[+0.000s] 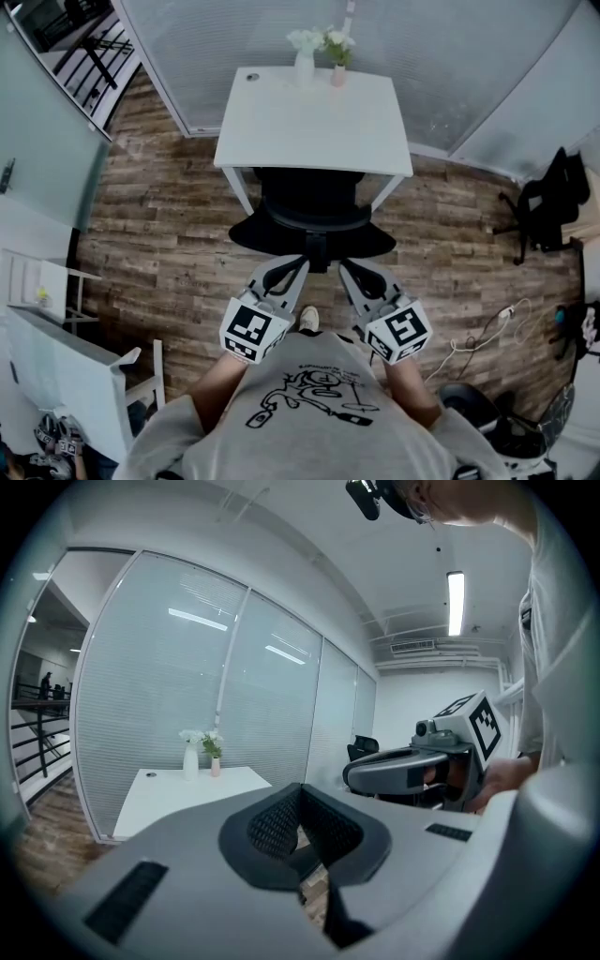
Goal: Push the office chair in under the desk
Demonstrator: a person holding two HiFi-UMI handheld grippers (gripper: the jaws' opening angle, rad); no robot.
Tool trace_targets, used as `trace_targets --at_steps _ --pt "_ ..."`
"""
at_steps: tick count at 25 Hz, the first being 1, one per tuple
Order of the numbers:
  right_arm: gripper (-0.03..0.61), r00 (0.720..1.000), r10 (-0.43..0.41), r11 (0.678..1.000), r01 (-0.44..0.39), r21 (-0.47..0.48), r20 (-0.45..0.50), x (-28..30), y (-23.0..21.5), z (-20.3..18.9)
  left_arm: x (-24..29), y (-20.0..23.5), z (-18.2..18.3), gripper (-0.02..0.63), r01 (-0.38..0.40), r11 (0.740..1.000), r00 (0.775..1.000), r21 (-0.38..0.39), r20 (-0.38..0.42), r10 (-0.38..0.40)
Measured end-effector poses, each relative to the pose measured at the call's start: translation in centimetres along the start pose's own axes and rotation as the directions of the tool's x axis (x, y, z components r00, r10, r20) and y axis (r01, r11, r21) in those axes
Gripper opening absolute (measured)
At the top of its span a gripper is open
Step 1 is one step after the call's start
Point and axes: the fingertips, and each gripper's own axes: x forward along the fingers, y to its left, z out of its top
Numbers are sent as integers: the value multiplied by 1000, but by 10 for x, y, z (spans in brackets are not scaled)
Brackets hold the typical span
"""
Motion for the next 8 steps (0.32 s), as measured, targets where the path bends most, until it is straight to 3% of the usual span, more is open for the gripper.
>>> trace_targets --at_steps 8 --pt "41 1000 0 1000 0 -13 0 1 2 0 2 -1 -1 3 4 1000 1000 -2 -2 -4"
